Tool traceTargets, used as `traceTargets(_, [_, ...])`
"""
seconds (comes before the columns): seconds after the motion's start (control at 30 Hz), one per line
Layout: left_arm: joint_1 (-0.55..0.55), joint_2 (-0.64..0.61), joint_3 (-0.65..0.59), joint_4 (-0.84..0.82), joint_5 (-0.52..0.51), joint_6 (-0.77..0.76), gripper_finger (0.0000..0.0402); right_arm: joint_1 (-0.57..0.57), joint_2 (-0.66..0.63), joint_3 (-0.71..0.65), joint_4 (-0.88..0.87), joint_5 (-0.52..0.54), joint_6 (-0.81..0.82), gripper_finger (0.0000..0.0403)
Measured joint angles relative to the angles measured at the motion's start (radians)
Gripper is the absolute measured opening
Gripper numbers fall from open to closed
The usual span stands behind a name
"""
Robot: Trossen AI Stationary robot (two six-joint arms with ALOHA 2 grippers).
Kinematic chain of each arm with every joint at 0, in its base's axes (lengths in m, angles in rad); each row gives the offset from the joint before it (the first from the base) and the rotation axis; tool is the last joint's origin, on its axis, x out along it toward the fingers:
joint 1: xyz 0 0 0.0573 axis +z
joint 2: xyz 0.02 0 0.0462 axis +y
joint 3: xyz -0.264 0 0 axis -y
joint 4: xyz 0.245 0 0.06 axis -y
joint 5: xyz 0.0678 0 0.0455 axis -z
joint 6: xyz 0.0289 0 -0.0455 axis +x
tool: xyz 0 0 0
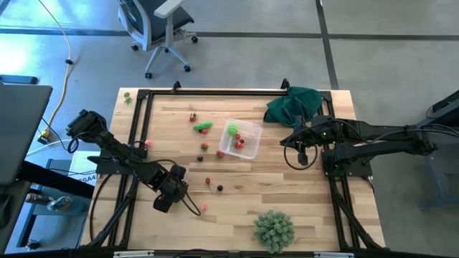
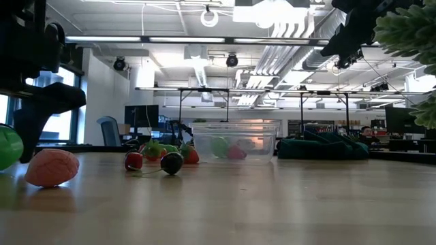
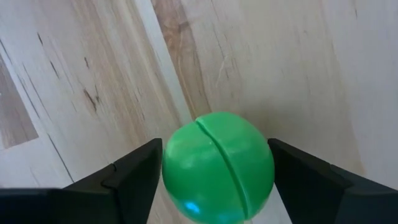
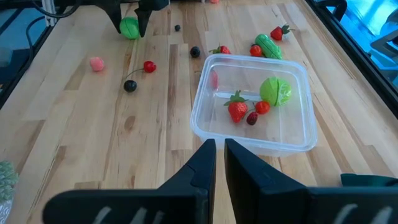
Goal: Pick and placing Produce into tupperware
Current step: Put the green pear into the transparent bin
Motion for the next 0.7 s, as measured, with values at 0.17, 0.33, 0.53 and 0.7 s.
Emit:
traceTargets(0.17, [0.000,0.000,0.000,0.000,0.000,0.000,0.0249,0.000,0.000,0.000,0.000,0.000,0.000,0.0024])
traceTargets(0.33, [0.000,-0.001,0.000,0.000,0.000,0.001,0.0231,0.000,0.000,0.000,0.000,0.000,0.000,0.0024])
traceTargets(0.53, [0.000,-0.001,0.000,0.012,0.000,0.020,0.0236,0.000,0.000,0.000,0.000,0.000,0.000,0.0024])
traceTargets(0.7, [0.000,-0.001,0.000,0.023,0.000,0.065,0.0243,0.000,0.000,0.000,0.000,0.000,0.000,0.0024])
